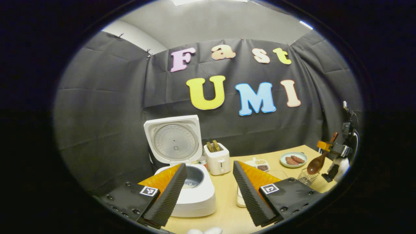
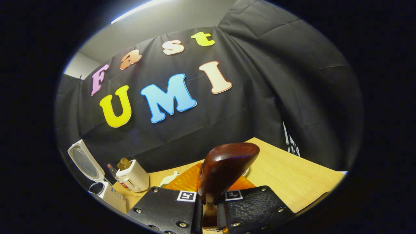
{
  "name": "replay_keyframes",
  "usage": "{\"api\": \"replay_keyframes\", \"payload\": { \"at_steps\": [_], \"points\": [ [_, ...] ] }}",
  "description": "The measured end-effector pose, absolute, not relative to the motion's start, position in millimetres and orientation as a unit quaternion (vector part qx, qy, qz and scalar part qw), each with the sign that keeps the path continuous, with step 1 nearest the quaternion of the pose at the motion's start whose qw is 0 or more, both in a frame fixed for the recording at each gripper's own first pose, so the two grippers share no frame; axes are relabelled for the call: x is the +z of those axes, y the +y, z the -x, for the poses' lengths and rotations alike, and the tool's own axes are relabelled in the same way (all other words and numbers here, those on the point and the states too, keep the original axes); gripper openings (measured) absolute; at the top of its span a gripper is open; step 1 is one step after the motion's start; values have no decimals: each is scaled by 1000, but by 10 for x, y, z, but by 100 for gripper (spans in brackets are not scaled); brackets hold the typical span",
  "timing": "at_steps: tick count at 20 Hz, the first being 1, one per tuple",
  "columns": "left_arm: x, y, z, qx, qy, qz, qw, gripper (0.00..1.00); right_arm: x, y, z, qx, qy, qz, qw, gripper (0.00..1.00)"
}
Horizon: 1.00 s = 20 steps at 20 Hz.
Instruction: Close the left gripper, press the button to open the rice cooker; take a wooden spoon from the chopstick holder with the right hand, scoop a spoonful of rice and pour it into the rice cooker, then put the wooden spoon back into the chopstick holder.
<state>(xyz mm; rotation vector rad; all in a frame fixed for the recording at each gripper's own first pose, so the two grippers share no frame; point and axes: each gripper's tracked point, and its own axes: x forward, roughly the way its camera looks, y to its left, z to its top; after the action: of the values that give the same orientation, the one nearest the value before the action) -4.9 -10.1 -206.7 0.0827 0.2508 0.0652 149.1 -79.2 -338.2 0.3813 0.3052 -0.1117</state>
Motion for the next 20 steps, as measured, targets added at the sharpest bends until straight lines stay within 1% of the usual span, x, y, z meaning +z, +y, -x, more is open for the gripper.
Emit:
{"api": "replay_keyframes", "payload": {
  "at_steps": [2,3,4,8,9,10,12,13,15,17,18,20],
  "points": [
    [-2074,-152,-4,30,127,-42,991,100,-3541,-762,-1483,-53,161,-194,966,17],
    [-2101,-163,-6,30,128,-42,990,98,-3617,-757,-1488,-54,166,-193,965,17],
    [-2115,-176,-12,30,129,-43,990,100,-3722,-754,-1475,-57,168,-185,967,13],
    [-2122,-179,-18,29,131,-50,990,100,-4149,-754,-1430,-65,206,-178,960,13],
    [-2138,-173,-6,30,132,-52,989,98,-4169,-777,-1416,-69,206,-176,960,13],
    [-2140,-174,-8,30,133,-52,989,100,-4152,-797,-1427,-73,201,-174,961,14],
    [-2141,-158,-17,31,133,-52,989,96,-4178,-809,-1447,-76,206,-179,959,14],
    [-2148,-160,-18,31,134,-52,989,100,-4213,-853,-1441,-82,211,-178,958,13],
    [-2132,-174,-37,30,132,-54,989,98,-4279,-920,-1398,-88,224,-169,956,14],
    [-2086,-172,-35,29,128,-55,990,96,-4258,-919,-1328,-84,231,-162,956,37],
    [-2071,-179,-36,29,127,-55,990,100,-4294,-960,-1303,-92,237,-149,956,58],
    [-2055,-183,-47,28,125,-55,990,100,-4287,-1066,-1234,-104,239,-129,957,99]
  ]
}}
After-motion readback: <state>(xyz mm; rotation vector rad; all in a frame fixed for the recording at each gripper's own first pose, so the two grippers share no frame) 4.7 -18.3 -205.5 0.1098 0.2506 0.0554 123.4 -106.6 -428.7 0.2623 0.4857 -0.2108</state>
